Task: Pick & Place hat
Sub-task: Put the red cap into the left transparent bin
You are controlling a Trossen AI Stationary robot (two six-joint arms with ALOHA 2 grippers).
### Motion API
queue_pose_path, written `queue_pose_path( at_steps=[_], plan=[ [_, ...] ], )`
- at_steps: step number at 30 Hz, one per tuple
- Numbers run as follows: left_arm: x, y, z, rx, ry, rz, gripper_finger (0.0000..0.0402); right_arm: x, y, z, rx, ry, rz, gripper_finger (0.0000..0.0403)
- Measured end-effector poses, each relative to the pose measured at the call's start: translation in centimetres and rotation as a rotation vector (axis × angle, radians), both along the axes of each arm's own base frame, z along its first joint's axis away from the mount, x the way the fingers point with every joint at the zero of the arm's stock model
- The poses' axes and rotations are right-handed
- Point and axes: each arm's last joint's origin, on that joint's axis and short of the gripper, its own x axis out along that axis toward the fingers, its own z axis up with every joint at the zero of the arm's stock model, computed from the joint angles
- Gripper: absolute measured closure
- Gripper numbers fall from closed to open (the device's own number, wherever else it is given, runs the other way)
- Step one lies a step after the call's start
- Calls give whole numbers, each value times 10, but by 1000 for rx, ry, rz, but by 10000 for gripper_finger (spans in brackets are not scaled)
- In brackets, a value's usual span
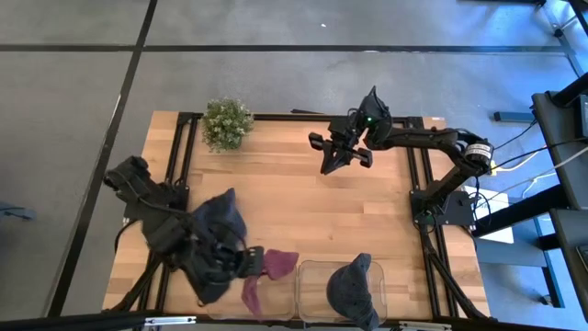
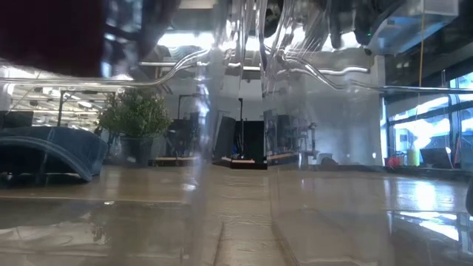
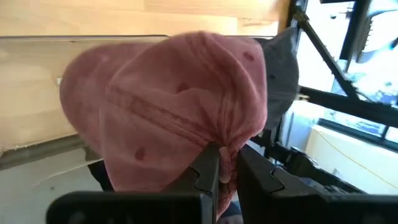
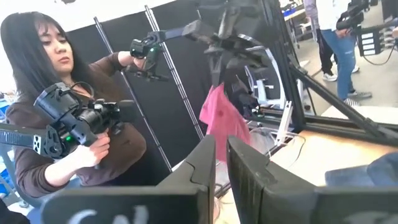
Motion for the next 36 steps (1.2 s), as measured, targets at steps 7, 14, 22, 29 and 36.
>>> queue_pose_path(
  at_steps=[7, 14, 22, 29, 36],
  plan=[
    [21, -19, -16, 21, 8, 6, 374, -1, 1, -7, 9, 24, 5, 361],
    [48, -21, -48, 91, 76, 46, 370, -1, 2, -7, 12, 30, 13, 361],
    [64, -18, -56, 155, 34, 57, 346, -1, 3, -8, 12, 31, 14, 361],
    [73, -6, -55, 252, 30, -6, 346, -1, 3, -8, 13, 32, 14, 361],
    [73, -6, -55, 250, 37, -23, 329, -1, 3, -8, 15, 37, 14, 361]
  ],
)
